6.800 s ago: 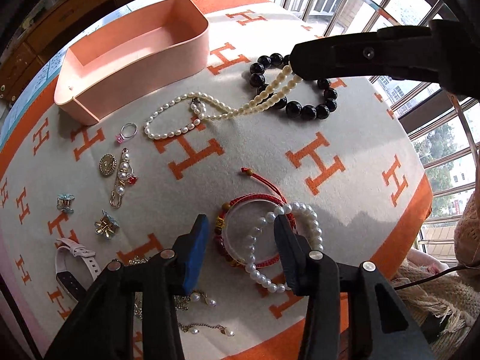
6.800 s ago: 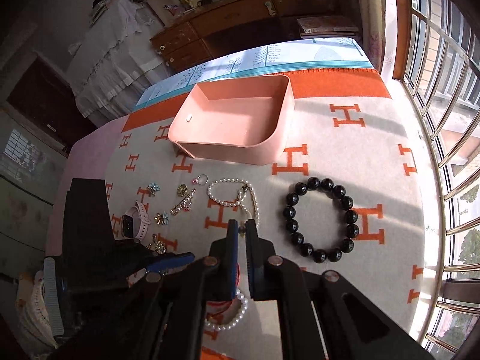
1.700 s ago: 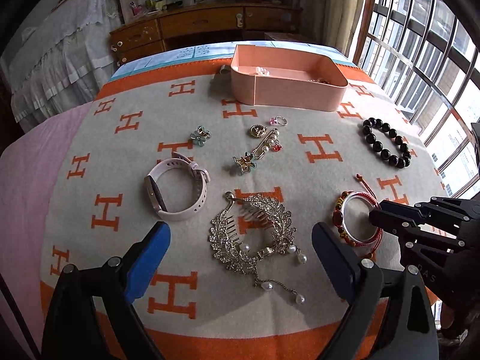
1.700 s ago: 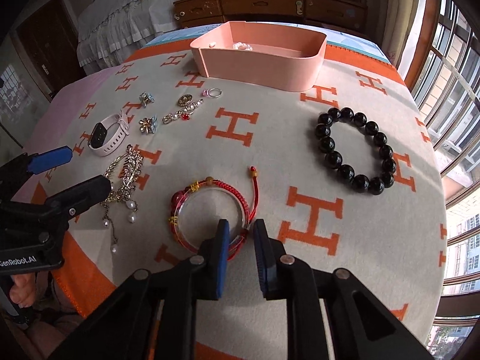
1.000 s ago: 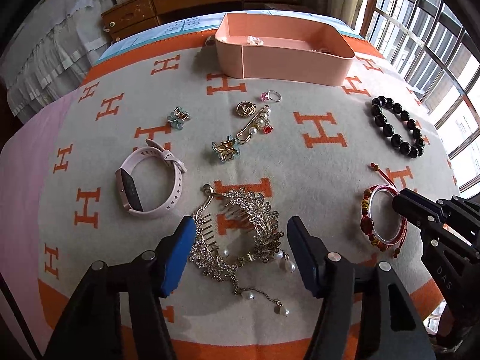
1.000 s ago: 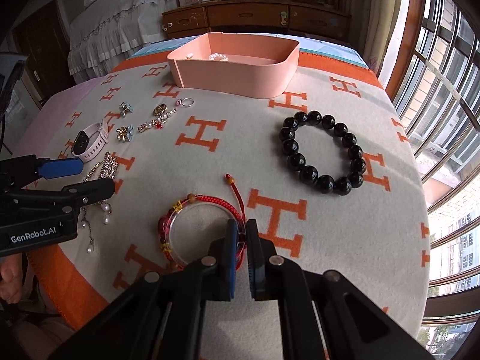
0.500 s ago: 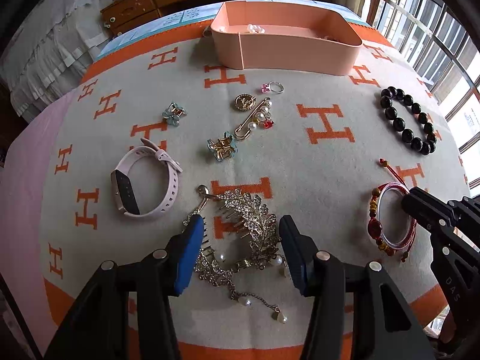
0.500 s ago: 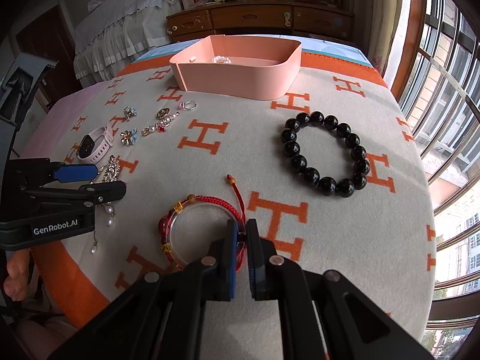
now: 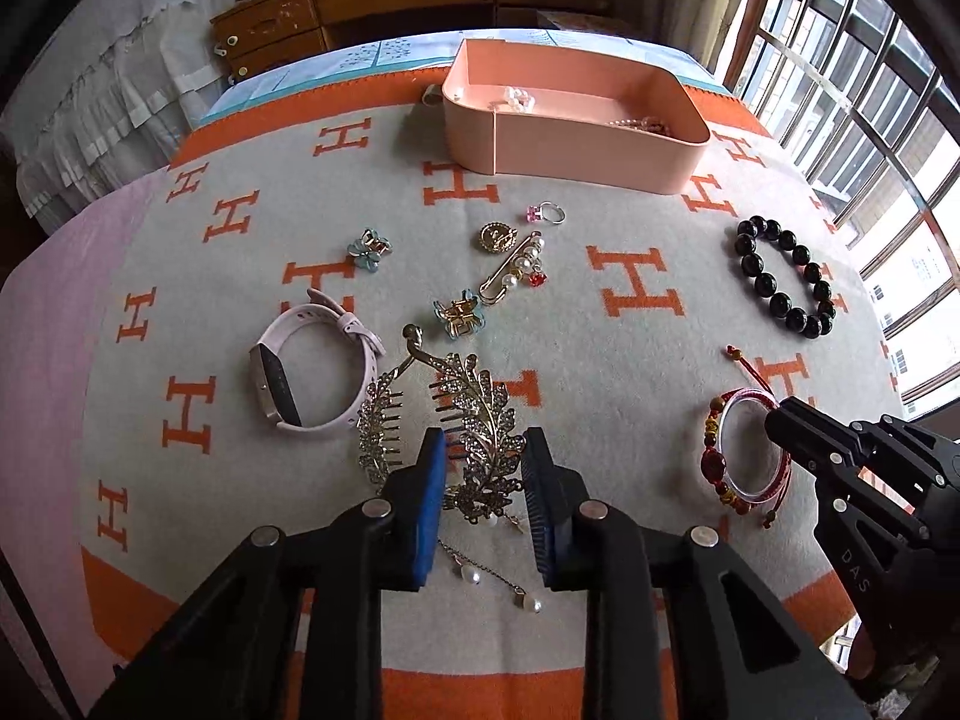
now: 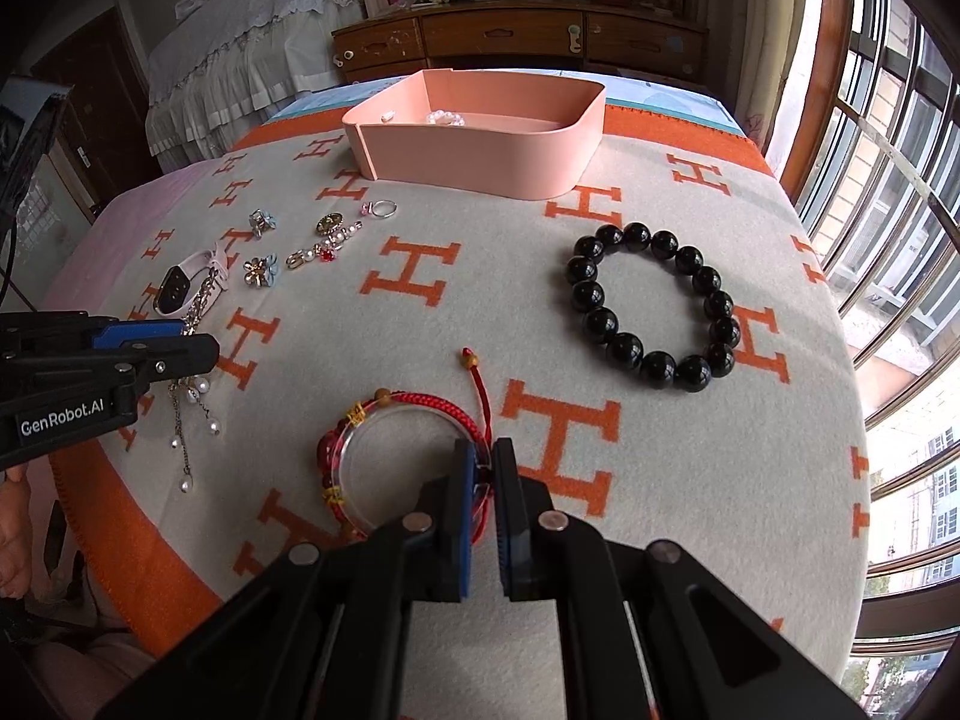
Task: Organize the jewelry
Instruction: 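Grasp the silver leaf hair comb with the left gripper, then lower the comb with the left gripper into the pink box while the right gripper drops the bangle in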
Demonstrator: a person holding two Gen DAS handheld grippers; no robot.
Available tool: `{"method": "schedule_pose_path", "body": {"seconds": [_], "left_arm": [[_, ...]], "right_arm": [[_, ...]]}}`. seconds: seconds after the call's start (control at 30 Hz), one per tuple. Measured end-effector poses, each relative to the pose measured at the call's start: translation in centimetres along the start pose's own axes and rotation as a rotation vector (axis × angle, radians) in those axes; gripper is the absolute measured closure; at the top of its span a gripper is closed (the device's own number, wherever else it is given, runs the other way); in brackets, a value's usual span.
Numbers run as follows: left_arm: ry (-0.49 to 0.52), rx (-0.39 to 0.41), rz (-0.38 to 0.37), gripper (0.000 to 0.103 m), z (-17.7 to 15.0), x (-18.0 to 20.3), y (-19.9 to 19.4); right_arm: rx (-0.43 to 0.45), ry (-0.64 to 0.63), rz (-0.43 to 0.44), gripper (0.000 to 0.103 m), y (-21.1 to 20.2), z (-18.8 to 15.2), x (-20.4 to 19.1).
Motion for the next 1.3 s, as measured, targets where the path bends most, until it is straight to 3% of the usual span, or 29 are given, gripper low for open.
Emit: {"method": "schedule_pose_path", "body": {"seconds": [0.33, 0.57, 0.73, 1.0, 1.3], "left_arm": [[0.02, 0.103, -0.081, 0.08, 4.4, 0.0, -4.8], [0.063, 0.207, -0.094, 0.08, 10.7, 0.9, -7.5], [0.06, 0.252, -0.1, 0.08, 15.8, 1.5, -7.1], [0.012, 0.26, -0.105, 0.08, 21.9, 2.1, -2.8], [0.016, 0.212, -0.121, 0.08, 23.8, 2.9, 2.0]], "right_arm": [[0.084, 0.055, 0.005, 0.097, -3.1, 3.2, 1.0], [0.168, 0.049, -0.036, 0.097, -5.0, 9.0, 1.8], [0.195, 0.098, -0.029, 0.097, -4.6, 14.0, 2.9], [0.148, 0.238, 0.023, 0.097, 0.7, 19.6, 4.8], [0.022, 0.269, 0.051, 0.096, 9.2, 20.0, 4.2]]}}
Point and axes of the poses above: each gripper's, at about its wrist camera, not at the fingertips, and y roughly the way its jaws point, x to its right, z to its top, the point moved 4 cm from there along y, roughly the way its jaws point, and after that the axes turned 7 degrees about x, right-handed, at the moved point
